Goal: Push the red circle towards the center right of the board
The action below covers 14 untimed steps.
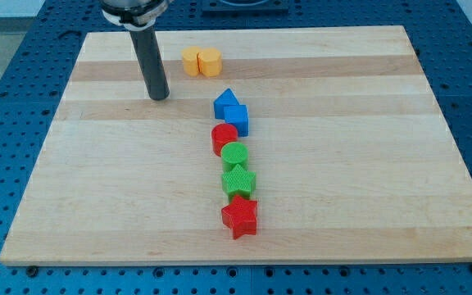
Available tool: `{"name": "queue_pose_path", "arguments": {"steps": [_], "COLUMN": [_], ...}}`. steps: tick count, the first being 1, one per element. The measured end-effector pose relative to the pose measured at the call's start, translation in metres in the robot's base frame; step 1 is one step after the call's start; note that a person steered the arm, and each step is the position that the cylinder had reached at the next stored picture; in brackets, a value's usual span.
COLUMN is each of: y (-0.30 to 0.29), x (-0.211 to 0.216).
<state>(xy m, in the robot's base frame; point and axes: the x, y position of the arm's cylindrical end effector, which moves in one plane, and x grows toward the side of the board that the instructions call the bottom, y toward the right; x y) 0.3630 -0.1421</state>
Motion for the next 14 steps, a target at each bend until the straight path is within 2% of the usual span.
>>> {"name": "queue_pose_path", "arguments": {"steps": [2, 3, 4, 6, 10, 12, 14], "y": [-0.010, -0.035, -0.043, 0.027, 0.112, 0.172, 0.181], "x": [0.061, 0.087, 0.102, 0.103, 0.103, 0.097, 0.093]}}
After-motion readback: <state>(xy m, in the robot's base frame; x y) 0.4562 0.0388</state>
